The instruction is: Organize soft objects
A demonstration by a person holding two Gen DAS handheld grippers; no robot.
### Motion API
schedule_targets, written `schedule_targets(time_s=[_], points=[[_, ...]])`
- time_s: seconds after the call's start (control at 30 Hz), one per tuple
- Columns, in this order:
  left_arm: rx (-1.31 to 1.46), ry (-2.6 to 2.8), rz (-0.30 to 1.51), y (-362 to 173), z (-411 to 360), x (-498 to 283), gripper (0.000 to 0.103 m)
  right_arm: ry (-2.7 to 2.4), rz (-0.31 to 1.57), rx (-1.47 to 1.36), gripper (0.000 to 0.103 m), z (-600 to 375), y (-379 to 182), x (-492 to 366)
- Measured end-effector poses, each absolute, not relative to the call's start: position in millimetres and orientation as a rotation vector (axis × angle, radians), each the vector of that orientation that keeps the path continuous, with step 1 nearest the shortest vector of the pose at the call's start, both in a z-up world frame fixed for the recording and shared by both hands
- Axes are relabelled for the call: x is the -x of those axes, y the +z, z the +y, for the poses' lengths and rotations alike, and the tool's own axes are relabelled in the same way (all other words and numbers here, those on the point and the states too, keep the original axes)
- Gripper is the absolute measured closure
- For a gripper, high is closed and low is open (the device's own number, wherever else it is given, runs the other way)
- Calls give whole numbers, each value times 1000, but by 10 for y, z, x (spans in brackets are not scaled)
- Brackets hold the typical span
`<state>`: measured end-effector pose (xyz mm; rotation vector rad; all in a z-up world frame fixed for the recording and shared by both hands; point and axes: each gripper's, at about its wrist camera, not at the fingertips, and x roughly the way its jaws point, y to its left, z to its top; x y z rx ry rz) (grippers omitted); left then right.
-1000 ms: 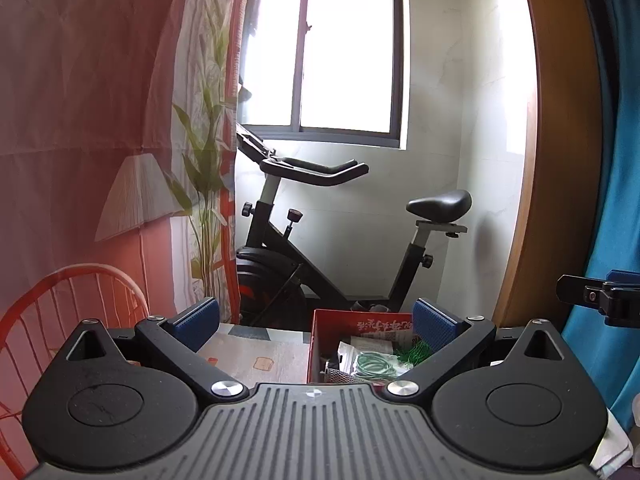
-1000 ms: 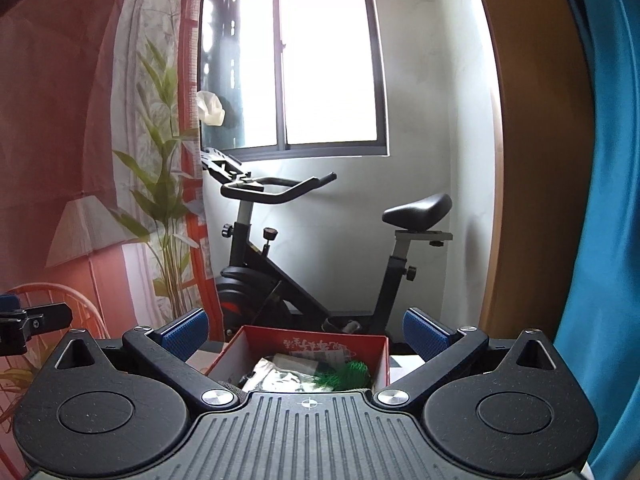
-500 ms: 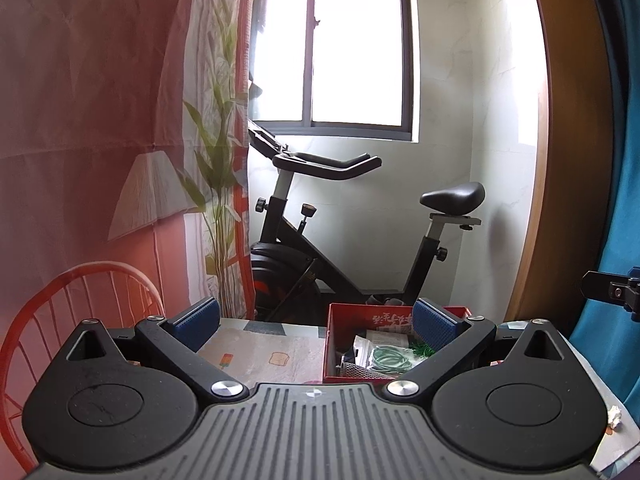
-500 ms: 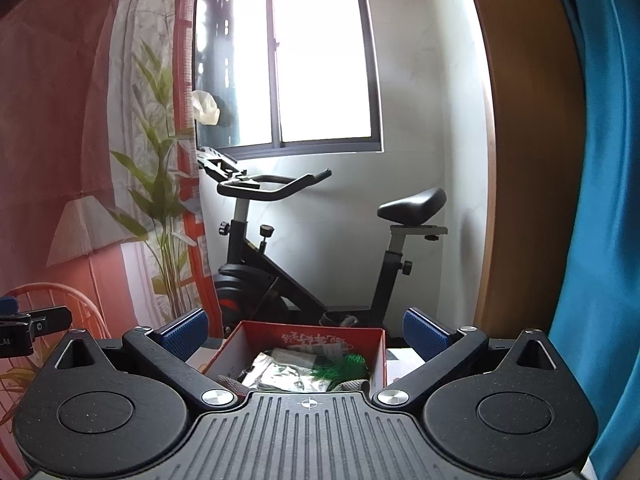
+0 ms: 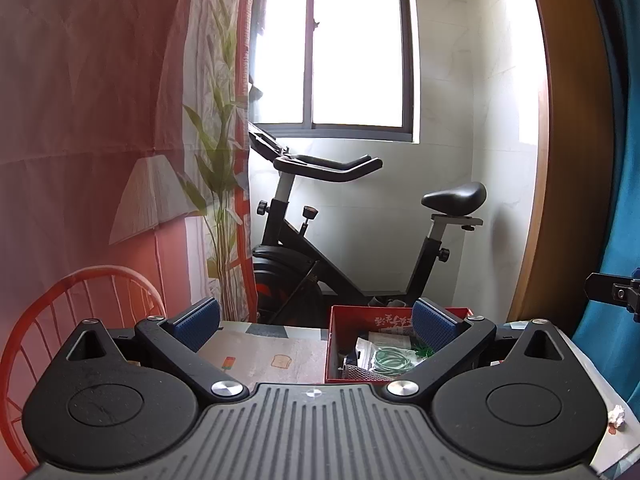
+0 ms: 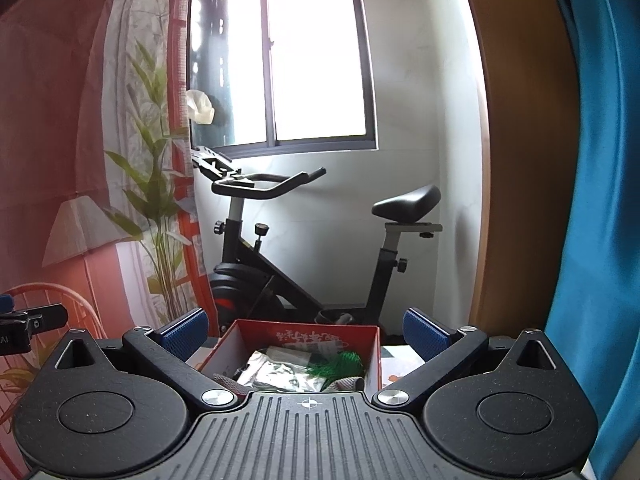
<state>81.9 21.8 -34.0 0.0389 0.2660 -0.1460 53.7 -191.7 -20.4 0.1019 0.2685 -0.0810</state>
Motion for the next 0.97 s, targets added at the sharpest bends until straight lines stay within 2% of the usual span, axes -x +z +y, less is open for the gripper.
schedule_targets(time_s=[0.97], points=[[-53, -133, 272, -323, 220, -825, 0, -89, 270, -101, 0, -1928, -192, -542]])
